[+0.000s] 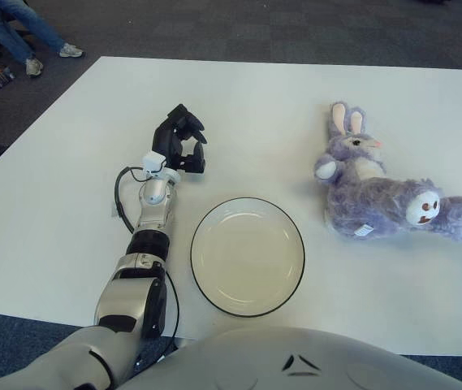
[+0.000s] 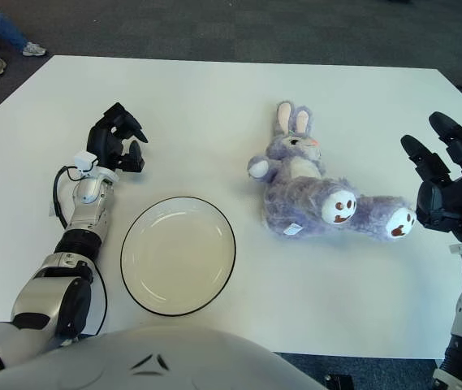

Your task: Put the doll into the plate.

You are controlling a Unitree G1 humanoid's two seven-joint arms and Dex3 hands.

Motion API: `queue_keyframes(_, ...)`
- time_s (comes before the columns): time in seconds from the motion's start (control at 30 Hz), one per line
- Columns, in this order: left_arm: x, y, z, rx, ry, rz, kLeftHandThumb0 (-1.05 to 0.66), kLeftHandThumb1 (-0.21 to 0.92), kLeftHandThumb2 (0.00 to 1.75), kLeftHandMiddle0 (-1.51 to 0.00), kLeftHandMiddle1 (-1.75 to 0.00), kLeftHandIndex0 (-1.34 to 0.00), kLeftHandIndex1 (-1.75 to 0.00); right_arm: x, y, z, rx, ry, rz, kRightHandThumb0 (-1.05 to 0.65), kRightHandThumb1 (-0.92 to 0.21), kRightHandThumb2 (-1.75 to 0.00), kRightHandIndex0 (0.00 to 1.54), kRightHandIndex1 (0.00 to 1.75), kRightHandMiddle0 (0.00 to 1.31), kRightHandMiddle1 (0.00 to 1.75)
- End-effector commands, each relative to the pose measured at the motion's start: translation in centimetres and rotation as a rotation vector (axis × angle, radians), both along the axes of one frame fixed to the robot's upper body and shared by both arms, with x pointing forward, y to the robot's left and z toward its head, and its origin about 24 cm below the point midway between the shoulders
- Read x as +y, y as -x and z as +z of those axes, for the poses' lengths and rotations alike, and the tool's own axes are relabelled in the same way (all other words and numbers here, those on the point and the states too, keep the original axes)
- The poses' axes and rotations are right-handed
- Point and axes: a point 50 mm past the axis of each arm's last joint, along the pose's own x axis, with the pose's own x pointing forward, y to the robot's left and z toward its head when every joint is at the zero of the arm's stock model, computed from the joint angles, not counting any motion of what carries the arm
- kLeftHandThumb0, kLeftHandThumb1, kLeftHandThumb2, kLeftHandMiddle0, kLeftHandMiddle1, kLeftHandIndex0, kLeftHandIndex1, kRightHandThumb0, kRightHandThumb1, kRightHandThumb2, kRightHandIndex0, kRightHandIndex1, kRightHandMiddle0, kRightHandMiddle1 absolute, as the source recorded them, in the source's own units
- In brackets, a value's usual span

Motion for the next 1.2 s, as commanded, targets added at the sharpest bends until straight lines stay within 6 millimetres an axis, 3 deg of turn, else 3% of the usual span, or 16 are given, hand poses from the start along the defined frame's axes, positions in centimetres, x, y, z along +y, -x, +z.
queue_keyframes(0.0, -0.1, 2.3, -4.3, 0.158, 0.021, 0.005, -0.01, 0.13, 1.53, -0.64, -1.75, -0.63, -1.75, -0.6, -1.7, -0.1, 0.032, -0.028, -0.035, -0.11, -0.22, -1.24, 0.22, 0.18, 0.0, 0.31)
queue_keyframes(0.27, -0.1, 2.3, -4.2, 0.151, 0.015, 0.004, -0.01, 0.13, 1.54, -0.64, -1.75, -0.63, -1.75, -0.9, -2.3, -0.4, 0.028, -0.054, -0.083, -0.23, -0.31, -1.12, 0.16, 0.51, 0.0, 0.4)
queue_keyframes(0.5, -0.1, 2.2, -4.2, 0.154, 0.017, 0.009, -0.01, 0.13, 1.54, -0.64, -1.75, -0.63, -1.75, -0.5, -3.6, 0.5, 0.021, -0.02, -0.138, -0.24, -0.33, -1.11, 0.17, 0.61, 0.0, 0.5)
queue_keyframes(0.7, -0.1, 2.2, -4.2, 0.152, 0.014, 0.011, -0.01, 0.13, 1.54, -0.64, -1.75, -0.63, -1.75, 0.1, -5.1, -0.1, 0.082, 0.061, -0.19, -0.32, -0.4, -1.04, 0.16, 0.59, 0.0, 0.45)
queue_keyframes(0.77, -0.1, 2.2, -4.2, 0.152, 0.016, 0.007, -0.01, 0.05, 1.59, -0.76, -1.75, -0.7, -1.62, 0.8, -5.9, -0.3, 0.097, 0.112, -0.201, -0.39, -0.46, -0.97, 0.15, 0.56, 0.0, 0.41)
queue_keyframes(0.9, -0.1, 2.2, -4.2, 0.153, 0.02, 0.003, -0.02, -0.03, 1.64, -0.87, -1.75, -0.76, -1.52, 1.4, -6.0, -0.1, 0.098, 0.205, -0.204, -0.5, -0.58, -0.84, 0.13, 0.49, 0.0, 0.31)
queue_keyframes(1.07, -0.1, 2.2, -4.3, 0.156, 0.02, 0.0, -0.01, 0.09, 1.57, -0.69, -1.75, -0.66, -1.71, 2.7, -6.2, 0.4, 0.078, 0.289, -0.179, -0.6, -0.68, -0.72, 0.11, 0.42, 0.0, 0.22)
queue_keyframes(1.17, -0.1, 2.2, -4.3, 0.16, 0.019, -0.002, -0.01, 0.03, 1.59, -0.8, -1.75, -0.71, -1.58, 3.0, -6.4, 0.6, 0.068, 0.321, -0.164, -0.66, -0.75, -0.64, 0.11, 0.39, 0.0, 0.19)
